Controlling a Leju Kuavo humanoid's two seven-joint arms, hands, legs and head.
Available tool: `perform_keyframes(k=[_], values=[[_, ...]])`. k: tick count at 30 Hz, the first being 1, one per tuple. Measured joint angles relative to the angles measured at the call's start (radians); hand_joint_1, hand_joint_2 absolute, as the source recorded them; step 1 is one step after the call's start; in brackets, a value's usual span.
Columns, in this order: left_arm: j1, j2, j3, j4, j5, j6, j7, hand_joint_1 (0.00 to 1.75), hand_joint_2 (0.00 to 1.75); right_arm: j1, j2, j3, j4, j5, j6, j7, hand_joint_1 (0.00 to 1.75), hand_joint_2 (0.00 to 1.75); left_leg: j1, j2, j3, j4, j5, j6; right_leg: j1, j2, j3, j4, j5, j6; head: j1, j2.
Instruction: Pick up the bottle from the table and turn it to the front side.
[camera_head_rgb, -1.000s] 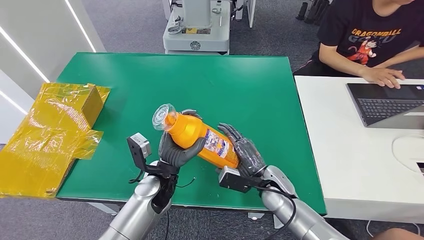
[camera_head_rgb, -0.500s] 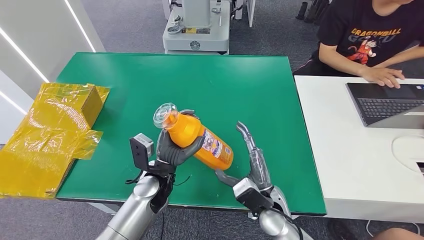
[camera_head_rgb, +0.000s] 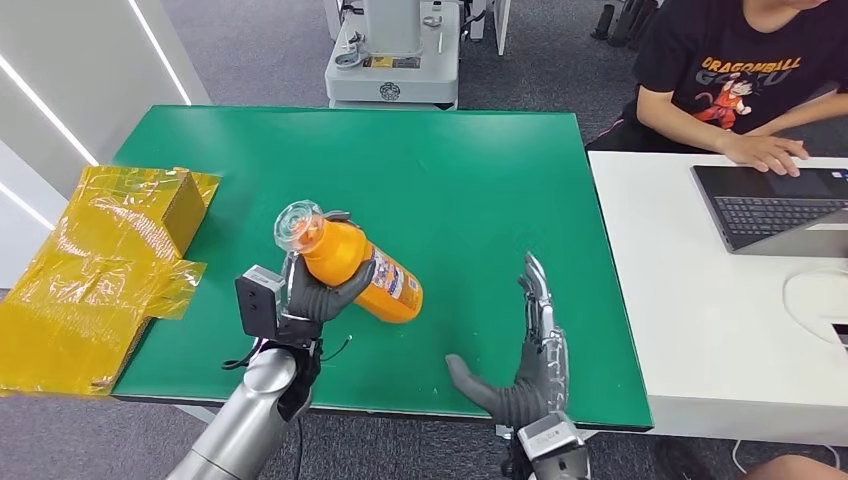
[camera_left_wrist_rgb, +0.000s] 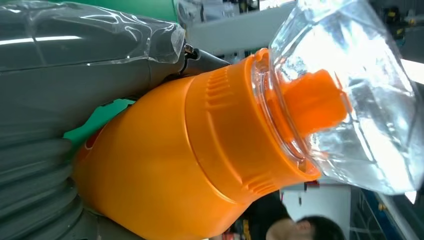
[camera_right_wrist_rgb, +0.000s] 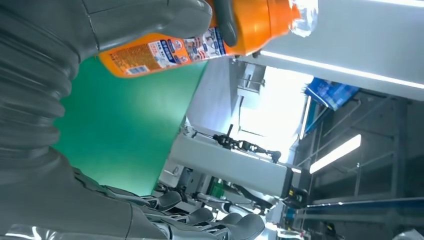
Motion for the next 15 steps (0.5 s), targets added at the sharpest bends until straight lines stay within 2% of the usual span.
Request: perform_keyframes(k=[4, 10, 13, 15], values=[[0.037, 0.047, 0.023, -0.056, -0.093, 0.062, 0.029, 1.75, 1.75, 0.033, 0.010, -0.008, -0.033, 0.001, -0.008, -0.002, 0.00, 1.75, 0.000, 0.001, 0.000, -0.001, 0.000, 0.000, 0.000, 0.001, 0.000, 0.000, 0.000, 0.000, 0.000, 0.000], [0.152, 0.168, 0.094, -0.197, -0.229, 0.113, 0.073, 1.75, 1.75, 0.091, 0.021, -0.018, -0.065, 0.020, 0.005, 0.000, 0.00, 1.75, 0.001, 0.002, 0.000, -0.002, 0.000, -0.001, 0.001, 0.002, -0.002, 0.001, -0.002, -0.002, 0.000, 0.000], [0.207, 0.238, 0.118, -0.269, -0.349, 0.133, 0.140, 1.75, 1.75, 0.106, 0.028, -0.025, -0.077, 0.026, 0.033, 0.012, 0.00, 1.75, 0.002, 0.003, 0.000, -0.002, -0.001, -0.001, 0.002, 0.003, -0.002, 0.001, -0.002, -0.002, 0.000, 0.000], [0.235, 0.284, 0.142, -0.314, -0.424, 0.115, 0.195, 1.75, 1.75, 0.117, 0.032, -0.030, -0.090, 0.035, 0.046, 0.020, 0.00, 1.75, 0.002, 0.003, 0.000, -0.002, 0.000, -0.002, 0.002, 0.003, -0.002, 0.001, -0.002, -0.002, 0.000, 0.000]])
